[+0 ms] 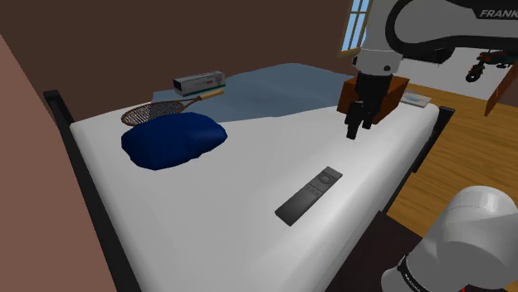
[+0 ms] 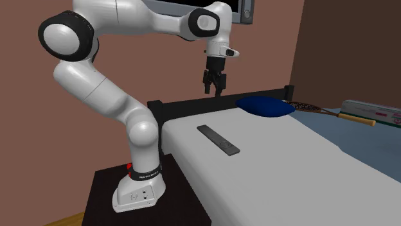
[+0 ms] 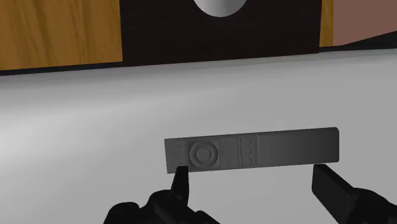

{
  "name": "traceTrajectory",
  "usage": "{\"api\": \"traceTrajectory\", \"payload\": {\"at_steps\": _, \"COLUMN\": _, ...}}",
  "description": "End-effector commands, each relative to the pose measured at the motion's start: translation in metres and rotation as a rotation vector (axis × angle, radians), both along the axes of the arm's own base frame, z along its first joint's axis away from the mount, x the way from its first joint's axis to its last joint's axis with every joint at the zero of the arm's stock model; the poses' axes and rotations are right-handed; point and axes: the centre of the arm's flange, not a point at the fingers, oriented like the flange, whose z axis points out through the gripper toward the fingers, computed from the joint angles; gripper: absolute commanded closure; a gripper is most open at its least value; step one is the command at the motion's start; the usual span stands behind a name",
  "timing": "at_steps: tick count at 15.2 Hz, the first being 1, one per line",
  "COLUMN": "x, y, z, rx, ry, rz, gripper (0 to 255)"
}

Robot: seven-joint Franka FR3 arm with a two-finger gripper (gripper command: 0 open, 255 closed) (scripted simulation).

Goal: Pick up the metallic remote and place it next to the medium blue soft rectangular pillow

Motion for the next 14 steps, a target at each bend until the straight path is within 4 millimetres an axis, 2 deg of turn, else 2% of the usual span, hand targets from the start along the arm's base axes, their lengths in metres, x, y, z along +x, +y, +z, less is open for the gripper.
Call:
{"api": "traceTrajectory", "payload": {"at_steps": 1, "x": 0.0, "y": 0.0, "z": 0.0, "rx": 0.0, "ry": 0.0, "rz": 0.0, "gripper": 0}}
{"api": "traceTrajectory", "payload": {"at_steps": 7, "x": 0.005, "y": 0.031, "z": -0.071, "rx": -0.023, "ry": -0.012, "rz": -0.47, "gripper": 0}}
{"api": "traceTrajectory", "payload": {"at_steps": 14, "x": 0.027, "y": 0.058, "z": -0.155, "rx": -0.05, "ry": -0.025, "rz": -1.019, "gripper": 0}}
